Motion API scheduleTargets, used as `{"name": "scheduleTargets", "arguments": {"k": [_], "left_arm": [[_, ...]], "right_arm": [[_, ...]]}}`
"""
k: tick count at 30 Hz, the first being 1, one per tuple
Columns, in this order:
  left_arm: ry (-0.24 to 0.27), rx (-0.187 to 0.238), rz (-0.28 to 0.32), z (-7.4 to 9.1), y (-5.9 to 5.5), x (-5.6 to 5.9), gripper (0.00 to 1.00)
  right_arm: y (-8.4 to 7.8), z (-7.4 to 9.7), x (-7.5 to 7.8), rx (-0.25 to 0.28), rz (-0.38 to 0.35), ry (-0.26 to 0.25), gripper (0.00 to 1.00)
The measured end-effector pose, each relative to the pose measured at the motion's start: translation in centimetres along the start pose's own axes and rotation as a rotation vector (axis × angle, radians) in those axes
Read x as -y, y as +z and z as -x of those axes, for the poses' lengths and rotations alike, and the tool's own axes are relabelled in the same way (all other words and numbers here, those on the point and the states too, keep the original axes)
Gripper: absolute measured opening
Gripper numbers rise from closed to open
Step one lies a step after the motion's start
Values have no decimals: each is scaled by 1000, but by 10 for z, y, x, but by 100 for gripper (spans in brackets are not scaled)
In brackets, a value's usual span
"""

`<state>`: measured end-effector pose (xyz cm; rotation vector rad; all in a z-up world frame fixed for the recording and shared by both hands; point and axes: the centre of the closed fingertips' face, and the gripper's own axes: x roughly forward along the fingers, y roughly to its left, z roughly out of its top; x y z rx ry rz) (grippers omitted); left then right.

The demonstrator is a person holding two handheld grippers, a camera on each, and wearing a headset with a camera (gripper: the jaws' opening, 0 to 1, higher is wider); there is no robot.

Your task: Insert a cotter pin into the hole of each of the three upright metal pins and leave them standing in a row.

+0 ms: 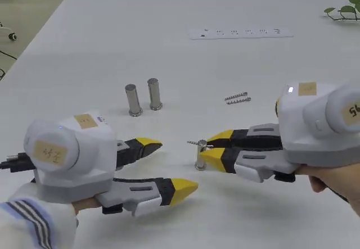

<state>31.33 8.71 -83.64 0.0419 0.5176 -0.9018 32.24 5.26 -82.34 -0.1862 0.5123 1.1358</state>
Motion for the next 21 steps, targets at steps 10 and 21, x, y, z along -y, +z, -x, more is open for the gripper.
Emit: {"name": "scheduleTargets", "arguments": {"k": [10, 21], "left_arm": [[9, 35, 34, 11, 5, 2, 82], [35, 17, 40, 21, 1, 2, 96]], "right_arm": [[-8, -6, 0, -31, 14, 17, 13], [-10, -9, 0, -40, 41, 40, 12]]}}
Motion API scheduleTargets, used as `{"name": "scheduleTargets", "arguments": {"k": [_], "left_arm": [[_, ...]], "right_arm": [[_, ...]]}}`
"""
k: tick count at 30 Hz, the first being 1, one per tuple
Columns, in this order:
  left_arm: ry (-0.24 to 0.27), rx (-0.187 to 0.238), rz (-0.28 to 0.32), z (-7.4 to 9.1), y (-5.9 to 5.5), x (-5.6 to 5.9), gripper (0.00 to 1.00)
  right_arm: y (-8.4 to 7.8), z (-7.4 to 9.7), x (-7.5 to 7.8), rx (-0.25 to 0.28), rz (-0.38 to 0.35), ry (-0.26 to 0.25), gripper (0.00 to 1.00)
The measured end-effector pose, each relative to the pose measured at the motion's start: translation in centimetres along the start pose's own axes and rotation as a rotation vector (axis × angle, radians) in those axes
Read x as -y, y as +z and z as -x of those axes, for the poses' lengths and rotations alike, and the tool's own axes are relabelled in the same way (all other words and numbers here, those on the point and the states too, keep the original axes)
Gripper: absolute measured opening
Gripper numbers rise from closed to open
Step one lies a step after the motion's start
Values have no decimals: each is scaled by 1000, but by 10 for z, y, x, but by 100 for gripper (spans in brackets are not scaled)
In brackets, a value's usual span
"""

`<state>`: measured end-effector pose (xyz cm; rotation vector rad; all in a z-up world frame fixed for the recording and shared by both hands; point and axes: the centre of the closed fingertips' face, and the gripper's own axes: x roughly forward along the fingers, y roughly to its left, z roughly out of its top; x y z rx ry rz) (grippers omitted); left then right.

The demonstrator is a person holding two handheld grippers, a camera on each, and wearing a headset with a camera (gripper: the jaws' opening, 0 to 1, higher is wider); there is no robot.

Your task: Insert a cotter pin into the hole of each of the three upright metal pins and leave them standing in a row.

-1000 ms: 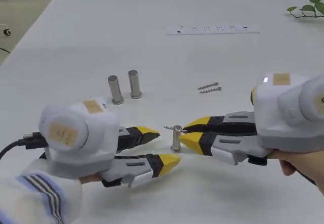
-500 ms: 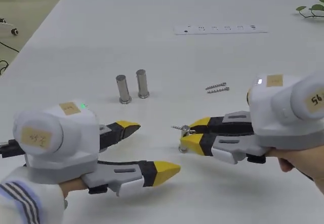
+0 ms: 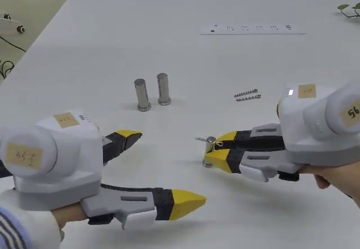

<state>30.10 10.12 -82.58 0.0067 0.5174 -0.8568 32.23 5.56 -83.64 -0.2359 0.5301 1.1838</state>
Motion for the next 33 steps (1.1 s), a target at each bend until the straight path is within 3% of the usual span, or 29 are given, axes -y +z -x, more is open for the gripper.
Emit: {"name": "scheduleTargets", "arguments": {"k": [2, 8, 21, 28, 33], "left_arm": [[-4, 0, 0, 1, 0, 1, 96], [-12, -15, 4, 4, -2, 1, 98], [9, -17, 32, 9, -1, -9, 99], [29, -18, 40, 12, -4, -16, 98], [42, -14, 48, 12, -5, -18, 98]], "right_arm": [[0, 0, 0, -4, -10, 14, 11], [5, -3, 3, -22, 57, 51, 10], [24, -25, 25, -25, 149, 136, 10], [26, -30, 44, -61, 219, 138, 10], [28, -29, 48, -46, 215, 143, 10]]}}
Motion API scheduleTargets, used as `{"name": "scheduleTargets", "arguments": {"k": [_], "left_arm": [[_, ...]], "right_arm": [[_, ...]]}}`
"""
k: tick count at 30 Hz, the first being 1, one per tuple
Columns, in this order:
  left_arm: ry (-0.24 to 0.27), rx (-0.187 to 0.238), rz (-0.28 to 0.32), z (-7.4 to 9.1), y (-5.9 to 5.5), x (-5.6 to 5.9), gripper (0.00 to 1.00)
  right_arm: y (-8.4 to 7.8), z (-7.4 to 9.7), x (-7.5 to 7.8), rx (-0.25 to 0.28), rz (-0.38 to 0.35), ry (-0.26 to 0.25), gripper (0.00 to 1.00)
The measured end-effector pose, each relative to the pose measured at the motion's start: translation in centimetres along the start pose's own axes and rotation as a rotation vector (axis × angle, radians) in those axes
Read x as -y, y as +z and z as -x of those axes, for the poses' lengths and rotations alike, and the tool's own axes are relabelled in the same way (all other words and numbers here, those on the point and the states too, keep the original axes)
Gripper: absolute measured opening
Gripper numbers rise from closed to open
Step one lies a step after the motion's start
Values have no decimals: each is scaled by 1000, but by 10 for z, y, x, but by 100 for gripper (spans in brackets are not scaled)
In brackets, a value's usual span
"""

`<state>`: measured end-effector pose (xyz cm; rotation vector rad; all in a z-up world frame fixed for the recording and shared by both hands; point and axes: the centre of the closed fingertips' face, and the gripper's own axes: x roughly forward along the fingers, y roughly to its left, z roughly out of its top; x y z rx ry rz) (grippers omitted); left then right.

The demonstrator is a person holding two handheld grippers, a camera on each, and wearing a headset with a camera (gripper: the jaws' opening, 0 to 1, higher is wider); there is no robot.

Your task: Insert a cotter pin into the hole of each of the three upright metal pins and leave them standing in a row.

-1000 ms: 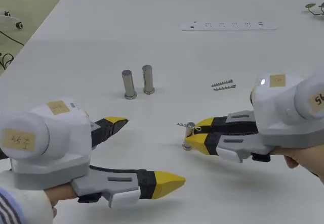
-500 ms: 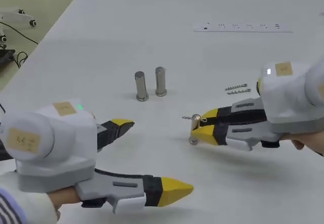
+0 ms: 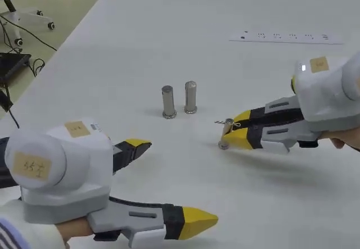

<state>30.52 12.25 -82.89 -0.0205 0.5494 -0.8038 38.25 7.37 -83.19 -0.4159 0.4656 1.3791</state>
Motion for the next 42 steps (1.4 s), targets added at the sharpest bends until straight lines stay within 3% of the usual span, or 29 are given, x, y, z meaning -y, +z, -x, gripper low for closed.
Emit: {"name": "scheduleTargets", "arguments": {"k": [14, 18, 22, 30, 42], "left_arm": [[-25, -13, 7, -1, -4, 11, 97], [-23, -6, 11, 0, -2, 12, 97], [-22, -4, 9, 0, 0, 14, 97], [-23, 3, 2, 1, 6, 18, 97], [-22, 16, 9, 6, 12, 22, 98]], "right_arm": [[-1, 1, -5, 19, -30, 9, 12], [-1, 2, -7, 22, -38, 1, 23], [-1, 7, -12, 27, -50, -2, 26], [8, 34, -17, 76, -103, -50, 42], [0, 78, -31, 118, -233, -118, 62]]}}
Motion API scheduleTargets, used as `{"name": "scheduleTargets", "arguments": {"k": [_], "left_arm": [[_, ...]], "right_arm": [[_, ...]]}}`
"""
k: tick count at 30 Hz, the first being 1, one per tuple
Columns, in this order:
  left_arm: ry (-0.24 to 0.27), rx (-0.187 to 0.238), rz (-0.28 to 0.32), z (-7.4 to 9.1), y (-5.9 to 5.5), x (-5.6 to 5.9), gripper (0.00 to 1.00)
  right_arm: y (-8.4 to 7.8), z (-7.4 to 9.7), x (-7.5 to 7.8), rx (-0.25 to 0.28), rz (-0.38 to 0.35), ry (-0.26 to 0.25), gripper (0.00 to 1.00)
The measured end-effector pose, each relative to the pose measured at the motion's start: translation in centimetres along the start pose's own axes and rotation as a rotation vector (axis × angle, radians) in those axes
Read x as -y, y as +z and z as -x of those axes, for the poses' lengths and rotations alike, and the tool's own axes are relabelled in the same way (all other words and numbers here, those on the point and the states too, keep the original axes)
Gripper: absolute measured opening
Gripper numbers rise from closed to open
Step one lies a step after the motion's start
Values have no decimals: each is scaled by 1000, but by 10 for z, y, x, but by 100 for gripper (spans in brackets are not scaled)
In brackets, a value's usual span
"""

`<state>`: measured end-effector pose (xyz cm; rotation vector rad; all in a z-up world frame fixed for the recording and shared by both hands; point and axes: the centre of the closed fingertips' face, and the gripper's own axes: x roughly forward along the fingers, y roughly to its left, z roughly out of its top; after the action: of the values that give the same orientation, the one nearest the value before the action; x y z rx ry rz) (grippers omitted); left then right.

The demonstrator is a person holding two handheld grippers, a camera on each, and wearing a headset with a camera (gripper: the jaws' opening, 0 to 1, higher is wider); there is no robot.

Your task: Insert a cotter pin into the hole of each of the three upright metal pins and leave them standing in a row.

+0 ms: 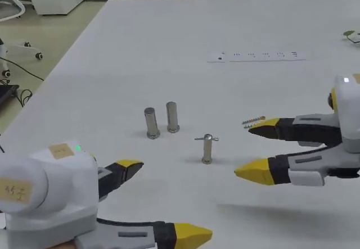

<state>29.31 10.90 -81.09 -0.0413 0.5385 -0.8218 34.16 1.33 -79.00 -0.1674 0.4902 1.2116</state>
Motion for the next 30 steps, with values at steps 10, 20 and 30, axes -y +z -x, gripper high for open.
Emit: {"name": "scheduleTargets", "arguments": {"k": [10, 20, 30], "left_arm": [[10, -2, 21, 7, 0, 0, 98], [21, -12, 35, 11, -1, 1, 99], [52, -8, 61, 11, -2, -8, 99]], "right_arm": [[-13, 31, -19, 12, -76, -40, 72], [-21, 45, -26, 32, -156, -100, 84], [-35, 49, -31, 3, -250, -117, 98]]}}
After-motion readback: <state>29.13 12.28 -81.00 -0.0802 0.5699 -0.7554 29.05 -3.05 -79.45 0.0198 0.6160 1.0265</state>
